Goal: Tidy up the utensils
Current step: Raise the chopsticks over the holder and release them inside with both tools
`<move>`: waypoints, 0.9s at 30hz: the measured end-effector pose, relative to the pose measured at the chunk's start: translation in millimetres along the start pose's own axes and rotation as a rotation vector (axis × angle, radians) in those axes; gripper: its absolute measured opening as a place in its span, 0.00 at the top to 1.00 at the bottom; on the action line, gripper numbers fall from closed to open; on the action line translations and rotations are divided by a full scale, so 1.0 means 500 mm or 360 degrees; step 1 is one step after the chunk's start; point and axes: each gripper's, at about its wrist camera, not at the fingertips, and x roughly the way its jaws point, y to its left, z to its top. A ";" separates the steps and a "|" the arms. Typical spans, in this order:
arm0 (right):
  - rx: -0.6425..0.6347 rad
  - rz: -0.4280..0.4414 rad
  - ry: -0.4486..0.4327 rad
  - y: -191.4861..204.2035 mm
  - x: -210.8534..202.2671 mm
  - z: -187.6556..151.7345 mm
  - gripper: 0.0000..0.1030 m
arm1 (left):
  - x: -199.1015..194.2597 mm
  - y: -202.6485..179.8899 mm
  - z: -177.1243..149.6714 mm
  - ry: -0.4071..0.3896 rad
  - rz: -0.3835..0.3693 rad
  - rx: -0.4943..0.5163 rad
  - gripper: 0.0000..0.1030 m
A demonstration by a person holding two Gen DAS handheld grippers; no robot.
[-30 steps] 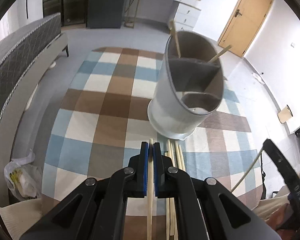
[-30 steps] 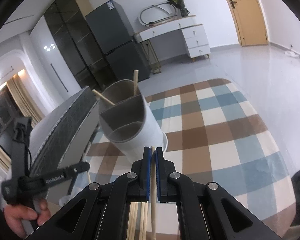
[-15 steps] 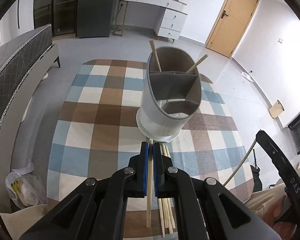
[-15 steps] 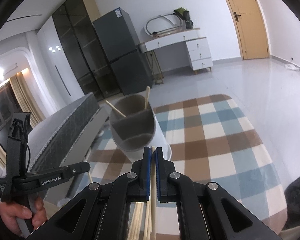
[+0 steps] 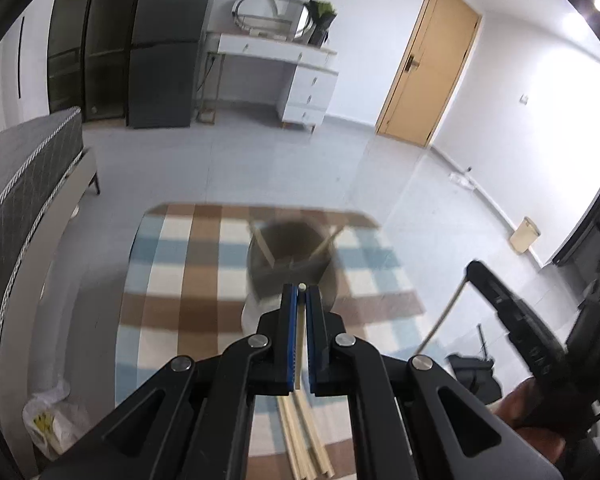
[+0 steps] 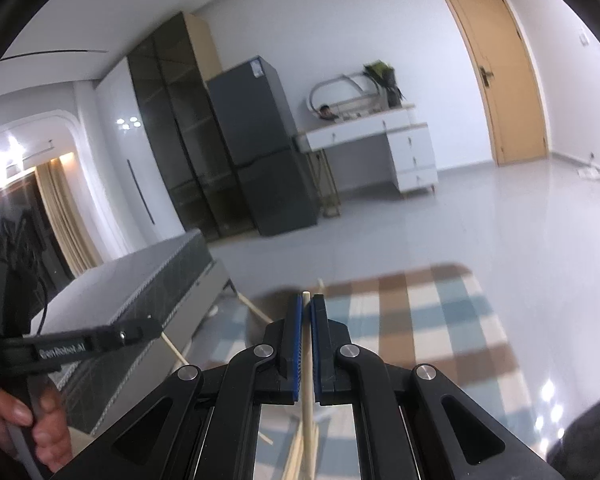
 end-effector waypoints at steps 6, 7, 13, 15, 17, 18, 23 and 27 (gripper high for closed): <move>-0.0085 0.0047 -0.0091 0.027 0.037 0.084 0.97 | -0.022 -0.022 0.085 -0.0090 -0.0055 0.0042 1.00; -0.0090 0.0053 -0.0103 0.029 0.043 0.096 0.97 | -0.022 -0.024 0.092 -0.0102 -0.0054 0.0052 1.00; -0.0142 0.0080 -0.0199 0.047 0.099 0.169 0.97 | -0.013 -0.017 0.156 -0.0166 -0.0083 0.0053 1.00; -0.0136 0.0072 -0.0239 0.046 0.125 0.185 0.97 | 0.002 -0.008 0.176 -0.0173 -0.0073 0.0046 1.00; -0.0100 0.0071 -0.0256 0.041 0.146 0.191 0.97 | 0.017 0.001 0.189 -0.0176 -0.0067 0.0045 1.00; -0.0083 0.0067 -0.0259 0.038 0.157 0.193 0.97 | 0.023 0.006 0.194 -0.0179 -0.0057 0.0045 1.00; -0.0016 0.0060 -0.0282 0.018 0.215 0.190 0.96 | 0.060 0.021 0.201 -0.0152 -0.0033 0.0076 1.00; 0.0004 0.0061 -0.0287 0.010 0.249 0.179 0.96 | 0.089 0.023 0.200 -0.0117 -0.0012 0.0110 1.00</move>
